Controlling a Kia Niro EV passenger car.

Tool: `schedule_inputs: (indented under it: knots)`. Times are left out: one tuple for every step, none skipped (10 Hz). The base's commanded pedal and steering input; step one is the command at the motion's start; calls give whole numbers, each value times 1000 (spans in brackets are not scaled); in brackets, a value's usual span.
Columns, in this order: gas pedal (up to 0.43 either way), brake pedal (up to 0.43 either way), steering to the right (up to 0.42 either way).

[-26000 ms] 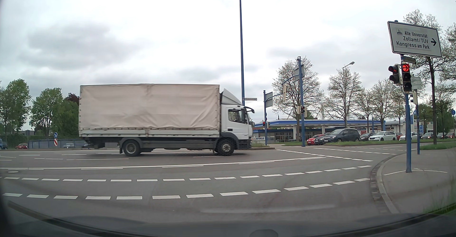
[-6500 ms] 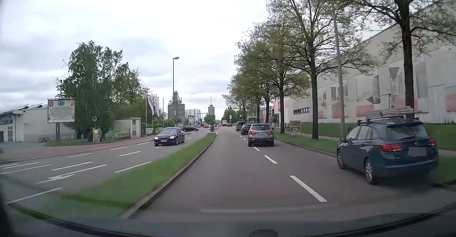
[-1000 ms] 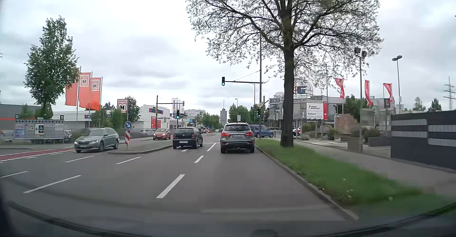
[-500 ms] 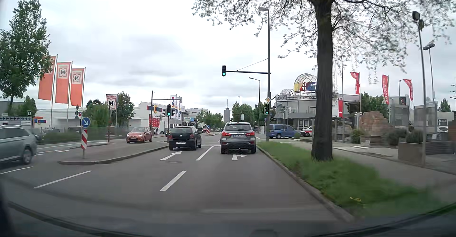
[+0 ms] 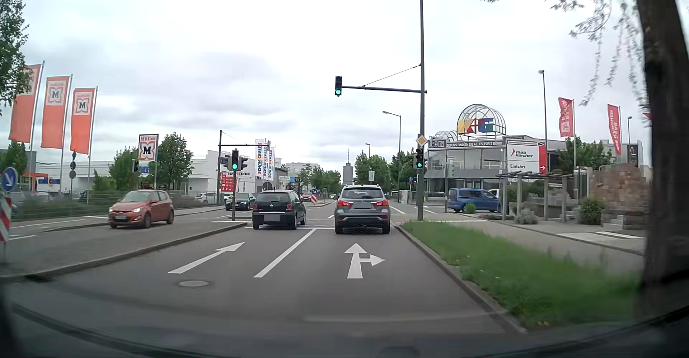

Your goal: Follow the waypoints while adhering to traffic rules and regulations

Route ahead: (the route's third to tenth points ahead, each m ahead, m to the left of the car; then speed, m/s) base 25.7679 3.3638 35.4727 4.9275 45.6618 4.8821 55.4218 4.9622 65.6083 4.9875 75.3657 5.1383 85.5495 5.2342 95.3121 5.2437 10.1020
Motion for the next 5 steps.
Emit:
schedule_inputs:
  knots:
    - [280, 0, -9]
    - [287, 0, -9]
    - [299, 0, -9]
    - [299, 0, -9]
    - [299, 0, -9]
